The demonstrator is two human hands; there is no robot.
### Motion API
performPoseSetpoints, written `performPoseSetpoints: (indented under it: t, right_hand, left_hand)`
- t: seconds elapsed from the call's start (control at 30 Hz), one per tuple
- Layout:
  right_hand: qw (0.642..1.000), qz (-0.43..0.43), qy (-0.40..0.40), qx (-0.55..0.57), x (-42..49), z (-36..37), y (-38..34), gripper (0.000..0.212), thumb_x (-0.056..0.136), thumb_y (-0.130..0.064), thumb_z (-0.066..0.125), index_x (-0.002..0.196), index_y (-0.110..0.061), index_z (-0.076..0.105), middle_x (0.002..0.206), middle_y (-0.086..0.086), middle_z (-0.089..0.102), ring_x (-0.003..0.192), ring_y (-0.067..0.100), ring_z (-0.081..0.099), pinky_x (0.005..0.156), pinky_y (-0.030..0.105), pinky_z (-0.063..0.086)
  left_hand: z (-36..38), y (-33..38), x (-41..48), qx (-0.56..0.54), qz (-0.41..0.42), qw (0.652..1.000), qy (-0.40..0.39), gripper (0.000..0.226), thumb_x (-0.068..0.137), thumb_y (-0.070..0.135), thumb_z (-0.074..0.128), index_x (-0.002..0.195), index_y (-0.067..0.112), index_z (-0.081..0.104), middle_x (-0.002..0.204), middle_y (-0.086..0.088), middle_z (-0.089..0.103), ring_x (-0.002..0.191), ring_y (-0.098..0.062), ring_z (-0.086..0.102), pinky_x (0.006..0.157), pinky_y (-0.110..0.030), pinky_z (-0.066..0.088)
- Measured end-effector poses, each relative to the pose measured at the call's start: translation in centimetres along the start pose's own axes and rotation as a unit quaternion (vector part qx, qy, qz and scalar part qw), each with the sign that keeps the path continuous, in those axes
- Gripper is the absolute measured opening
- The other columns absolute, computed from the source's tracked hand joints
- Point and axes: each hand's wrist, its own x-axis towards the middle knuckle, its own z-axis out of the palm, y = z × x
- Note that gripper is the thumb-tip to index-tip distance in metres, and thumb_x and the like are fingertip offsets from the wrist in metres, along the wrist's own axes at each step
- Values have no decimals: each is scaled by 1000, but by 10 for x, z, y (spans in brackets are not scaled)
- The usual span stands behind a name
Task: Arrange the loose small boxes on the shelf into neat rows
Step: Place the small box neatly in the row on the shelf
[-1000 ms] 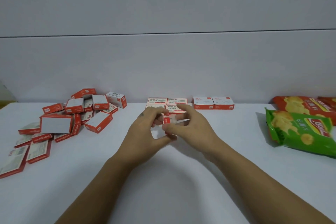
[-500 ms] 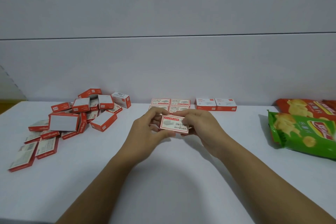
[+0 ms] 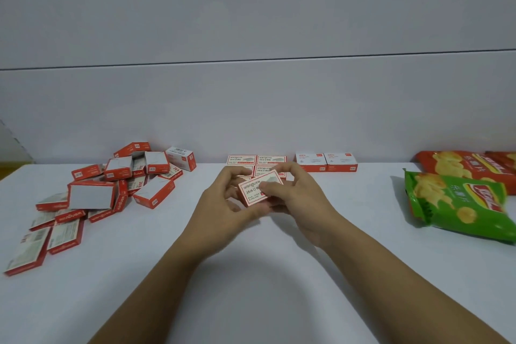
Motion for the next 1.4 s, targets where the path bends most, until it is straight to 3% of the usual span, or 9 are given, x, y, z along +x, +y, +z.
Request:
performPoseSetpoints:
  t: [0.1,0.2,0.33,0.4,0.53,0.67,0.8,1.0,1.4]
  right_hand:
    - [1000,13,18,13,2,-1,1,31,85,-6,67,109,-3,48,94,12,74,80,27,73,77,39,59]
    - [995,-37,22,-92,4,-4,1,27,83,-13,71,102,-9,52,95,4,73,75,14,71,76,33,56]
    - [894,-225,33,-386,6,-11,7,42,75,-24,79,111,-26,59,109,-16,60,89,-7,56,79,14,46]
    - [849,-286,26,-444,9,-10,13,41,77,-25,77,115,-24,62,114,-11,59,96,-3,53,85,13,41]
    - [808,-325,53,-488,15,-8,19,38,77,-27,77,113,-23,66,113,-7,62,106,10,53,89,14,34]
    - [809,-330,42,-485,18,-8,19,37,76,-29,77,112,-27,67,112,-8,61,106,8,51,87,4,28]
    - [799,-326,37,-503,21,-8,16,32,79,-32,75,111,-28,69,110,-7,62,106,9,51,87,15,32]
    - [794,-231,74,-558,31,-19,15,27,82,-29,72,109,-27,68,117,-7,60,111,13,48,81,17,29]
    - [770,-187,75,-605,41,-22,23,29,84,-33,68,113,-28,66,124,-8,59,116,12,47,91,21,35]
  left_hand:
    - [0,-1,1,64,18,997,24,46,75,14,78,109,35,55,100,25,66,94,-3,64,75,-18,53]
    - [-6,-3,5,71,17,996,44,46,77,7,75,108,36,57,95,19,69,90,-1,64,76,-13,50]
    - [-12,-2,7,93,18,995,42,44,80,4,71,114,30,58,96,22,67,87,6,62,72,-6,45]
    - [-14,-3,7,105,19,993,44,43,82,6,70,116,28,58,97,23,65,87,9,61,70,-5,44]
    - [-17,-5,8,138,24,989,44,44,84,13,69,119,33,53,100,28,58,90,21,53,69,0,42]
    - [-21,-10,10,168,24,984,49,47,84,20,69,126,32,52,110,20,57,93,21,51,70,-1,42]
    - [-26,-17,13,246,18,968,52,55,83,33,69,134,33,49,120,14,56,97,3,53,74,-9,41]
    - [-38,-20,16,366,-4,927,85,54,82,49,65,132,37,47,136,12,50,125,-13,42,106,-43,37]
    - [-32,-13,12,451,-19,892,40,51,88,52,55,135,35,45,143,12,43,132,-12,28,110,-37,22]
